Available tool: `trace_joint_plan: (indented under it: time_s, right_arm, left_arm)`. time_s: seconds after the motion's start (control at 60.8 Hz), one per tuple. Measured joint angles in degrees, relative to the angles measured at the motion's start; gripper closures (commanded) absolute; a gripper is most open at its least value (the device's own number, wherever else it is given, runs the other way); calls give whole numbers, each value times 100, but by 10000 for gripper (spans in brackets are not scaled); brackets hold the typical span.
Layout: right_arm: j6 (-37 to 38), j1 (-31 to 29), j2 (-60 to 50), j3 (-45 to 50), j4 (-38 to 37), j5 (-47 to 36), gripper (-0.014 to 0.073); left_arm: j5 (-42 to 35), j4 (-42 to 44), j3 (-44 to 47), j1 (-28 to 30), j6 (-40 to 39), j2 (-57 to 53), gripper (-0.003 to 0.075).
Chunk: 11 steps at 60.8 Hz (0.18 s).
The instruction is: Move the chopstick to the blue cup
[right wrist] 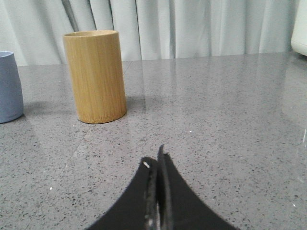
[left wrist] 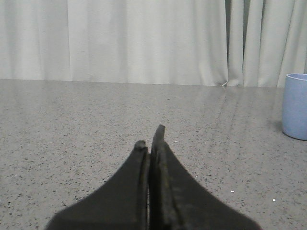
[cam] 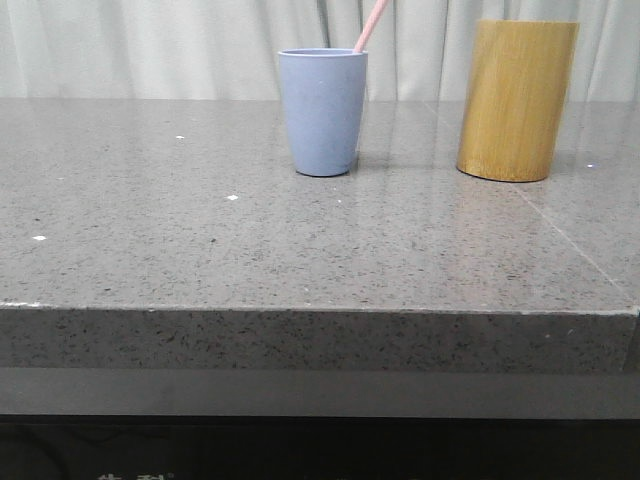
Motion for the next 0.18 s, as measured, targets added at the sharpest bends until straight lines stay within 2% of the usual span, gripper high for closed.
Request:
trace_joint_plan:
  time_s: [0.181]
  right_arm:
    - [0, 0, 0, 0, 0, 0, 660]
  left_arm:
    - [0, 0, 0, 0, 0, 0, 739]
